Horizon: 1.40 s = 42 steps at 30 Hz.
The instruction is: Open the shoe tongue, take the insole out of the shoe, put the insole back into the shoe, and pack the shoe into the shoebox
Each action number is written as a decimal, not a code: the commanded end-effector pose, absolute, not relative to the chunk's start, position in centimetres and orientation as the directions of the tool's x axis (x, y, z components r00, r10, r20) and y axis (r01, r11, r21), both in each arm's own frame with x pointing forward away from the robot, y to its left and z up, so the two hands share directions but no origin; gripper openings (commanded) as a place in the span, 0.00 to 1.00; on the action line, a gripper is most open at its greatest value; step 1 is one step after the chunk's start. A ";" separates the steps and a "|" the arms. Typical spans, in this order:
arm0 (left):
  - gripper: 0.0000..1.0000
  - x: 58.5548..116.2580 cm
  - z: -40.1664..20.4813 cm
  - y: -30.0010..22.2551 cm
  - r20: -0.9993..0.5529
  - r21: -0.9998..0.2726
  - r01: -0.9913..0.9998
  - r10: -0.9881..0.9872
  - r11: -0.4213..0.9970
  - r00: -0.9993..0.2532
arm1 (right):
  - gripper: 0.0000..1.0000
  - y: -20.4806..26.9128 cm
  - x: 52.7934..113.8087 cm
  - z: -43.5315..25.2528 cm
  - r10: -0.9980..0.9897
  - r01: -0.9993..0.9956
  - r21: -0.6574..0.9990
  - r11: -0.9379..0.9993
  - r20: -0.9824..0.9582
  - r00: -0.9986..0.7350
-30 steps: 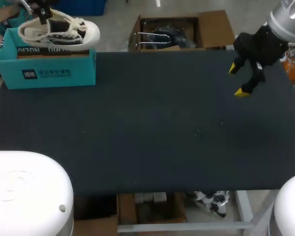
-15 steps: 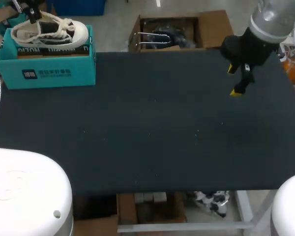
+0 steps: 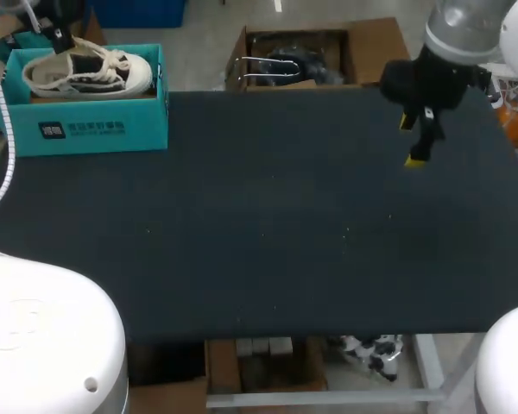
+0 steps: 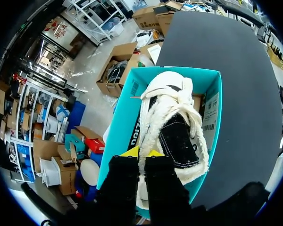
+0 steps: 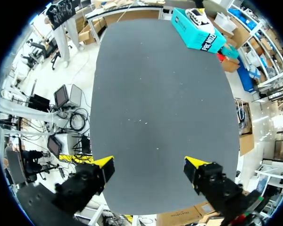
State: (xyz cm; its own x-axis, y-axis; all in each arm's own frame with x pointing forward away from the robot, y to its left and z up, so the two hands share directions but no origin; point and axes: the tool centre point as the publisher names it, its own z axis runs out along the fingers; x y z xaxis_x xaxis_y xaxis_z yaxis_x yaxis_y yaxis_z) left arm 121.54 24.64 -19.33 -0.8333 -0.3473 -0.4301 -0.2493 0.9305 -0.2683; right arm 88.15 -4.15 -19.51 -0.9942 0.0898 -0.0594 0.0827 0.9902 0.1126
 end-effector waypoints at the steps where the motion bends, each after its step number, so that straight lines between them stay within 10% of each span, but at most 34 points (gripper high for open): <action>1: 0.00 123.2 -20.1 25.3 -0.396 -0.266 -0.241 -0.334 0.933 -0.856 | 1.00 -4.1 88.2 -19.4 0.090 0.084 0.108 0.991 -0.055 -0.994; 26: 0.00 126.2 -29.3 25.5 -0.203 -0.149 -0.227 -0.254 0.962 -0.946 | 1.00 -4.1 88.2 -19.4 0.090 0.084 0.108 0.991 -0.055 -0.994; 29: 1.00 127.0 -29.7 25.5 -0.198 -0.146 -0.283 -0.308 0.948 -0.931 | 1.00 -4.1 88.2 -19.4 0.090 0.084 0.108 0.991 -0.055 -0.994; 42: 1.00 123.5 -23.7 25.1 -0.214 -0.212 -0.309 -0.352 0.927 -0.911 | 1.00 -4.1 88.2 -19.4 0.090 0.084 0.108 0.991 -0.055 -0.994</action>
